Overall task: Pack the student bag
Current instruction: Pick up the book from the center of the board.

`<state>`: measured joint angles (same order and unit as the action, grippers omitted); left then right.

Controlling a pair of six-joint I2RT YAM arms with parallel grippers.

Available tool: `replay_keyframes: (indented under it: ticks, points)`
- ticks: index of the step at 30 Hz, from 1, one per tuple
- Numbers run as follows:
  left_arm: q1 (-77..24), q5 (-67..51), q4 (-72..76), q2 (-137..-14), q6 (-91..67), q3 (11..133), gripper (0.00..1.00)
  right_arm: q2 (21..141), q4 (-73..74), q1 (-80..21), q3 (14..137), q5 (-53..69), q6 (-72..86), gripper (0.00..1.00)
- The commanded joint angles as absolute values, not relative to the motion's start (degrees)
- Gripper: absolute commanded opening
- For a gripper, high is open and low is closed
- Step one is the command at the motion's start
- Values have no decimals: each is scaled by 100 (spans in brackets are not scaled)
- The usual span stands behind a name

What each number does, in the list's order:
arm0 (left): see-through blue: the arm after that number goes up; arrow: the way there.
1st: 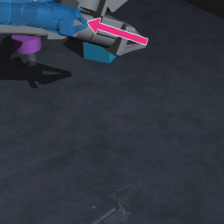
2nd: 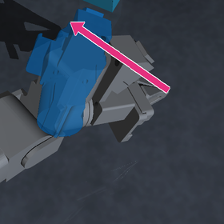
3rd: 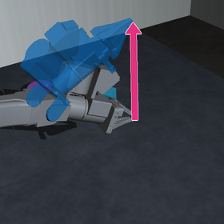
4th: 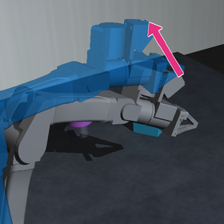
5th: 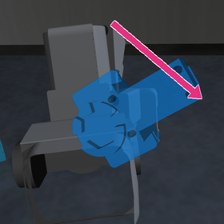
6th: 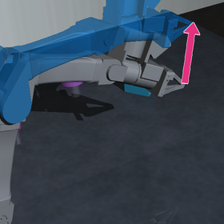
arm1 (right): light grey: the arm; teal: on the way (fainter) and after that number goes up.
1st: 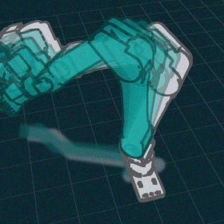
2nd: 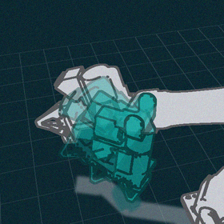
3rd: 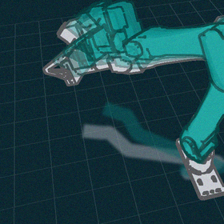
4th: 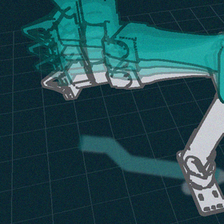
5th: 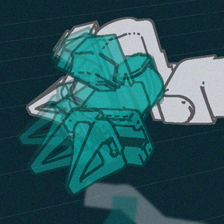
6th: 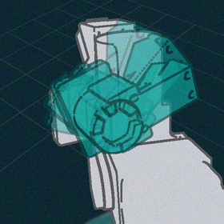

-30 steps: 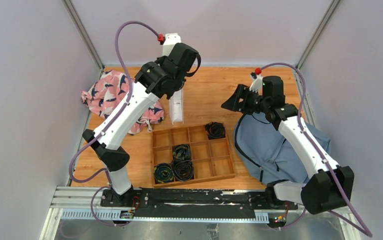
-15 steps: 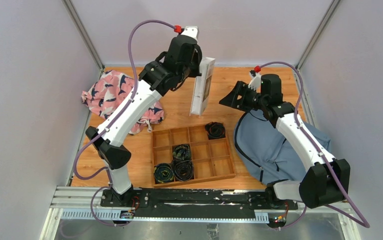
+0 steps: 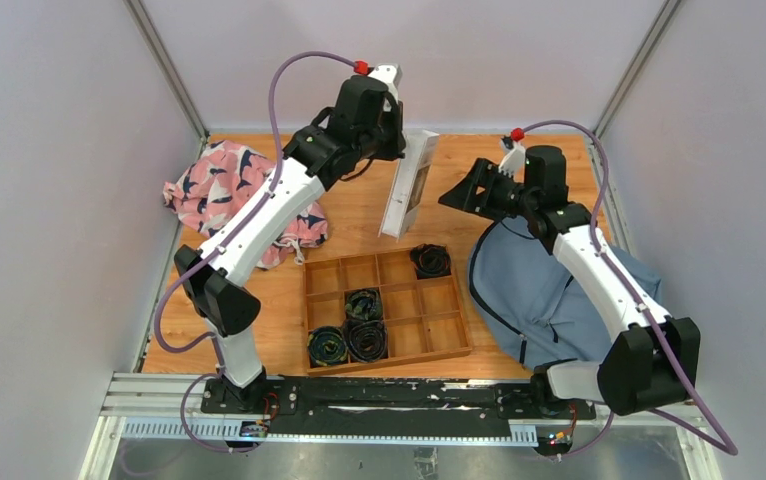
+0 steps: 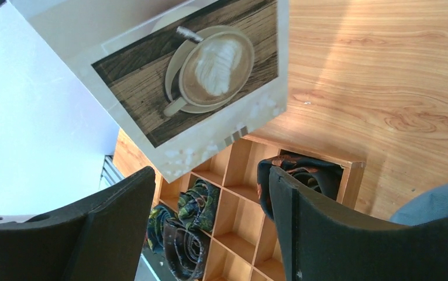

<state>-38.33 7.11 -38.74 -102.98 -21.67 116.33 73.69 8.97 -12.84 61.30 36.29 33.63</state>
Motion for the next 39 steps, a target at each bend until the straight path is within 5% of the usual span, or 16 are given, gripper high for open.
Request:
replay_keyframes:
  ticks: [1,10,14,28,33,39]
  points:
    - [-3797,1151,-3794,-10408,-2539,11839,0,7367,988,-1802,6491,3205,3094,75]
    - [-3797,1887,-4232,-10655,-3672,12096,0,7588,1491,-3176,6982,932,2315,82]
    - [-3797,2000,-4235,-10634,-3912,12087,0,7818,1500,-3598,7149,416,2112,94]
    - [-3803,1982,-4222,-10519,-4465,11812,0,8476,801,-4244,6952,-1178,2064,99]
    - [-3806,1982,-4218,-10479,-4544,11753,0,8745,603,-4294,6955,-1528,2109,91]
    - [-3806,1969,-4218,-10479,-4553,11706,0,8960,580,-4298,7088,-1560,2186,69]
